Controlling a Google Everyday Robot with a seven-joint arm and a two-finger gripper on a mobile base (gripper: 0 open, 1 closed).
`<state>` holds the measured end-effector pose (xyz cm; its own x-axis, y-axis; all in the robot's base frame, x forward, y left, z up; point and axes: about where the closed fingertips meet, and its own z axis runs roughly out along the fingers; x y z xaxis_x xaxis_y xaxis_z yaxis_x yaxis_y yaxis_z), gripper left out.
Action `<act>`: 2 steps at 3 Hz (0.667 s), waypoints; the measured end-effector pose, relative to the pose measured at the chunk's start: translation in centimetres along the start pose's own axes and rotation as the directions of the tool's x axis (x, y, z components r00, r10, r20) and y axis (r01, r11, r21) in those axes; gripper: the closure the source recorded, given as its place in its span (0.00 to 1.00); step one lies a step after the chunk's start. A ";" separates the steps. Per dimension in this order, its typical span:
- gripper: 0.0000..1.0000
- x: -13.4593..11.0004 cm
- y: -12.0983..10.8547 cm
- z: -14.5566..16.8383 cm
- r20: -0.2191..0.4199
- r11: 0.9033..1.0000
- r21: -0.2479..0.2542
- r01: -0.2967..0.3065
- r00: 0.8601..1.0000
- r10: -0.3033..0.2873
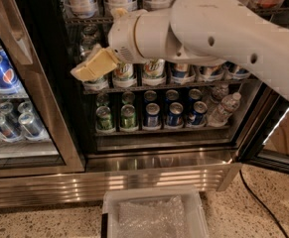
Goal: Pick blue plastic bottle from top shelf of fridge
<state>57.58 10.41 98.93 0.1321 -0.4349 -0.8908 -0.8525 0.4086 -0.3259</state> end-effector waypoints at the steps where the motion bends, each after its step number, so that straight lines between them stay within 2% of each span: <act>1: 0.00 -3.4 1.7 2.4 0.059 0.997 -0.048 0.054 0.997 -0.051; 2: 0.00 -6.8 4.9 3.7 0.060 0.993 -0.009 0.118 0.991 -0.118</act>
Offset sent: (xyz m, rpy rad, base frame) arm -0.0462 0.1156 0.0296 0.0298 -0.1848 -0.2230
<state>54.40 18.36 102.18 0.2617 -0.4307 -0.8637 -0.8355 0.3468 -0.4262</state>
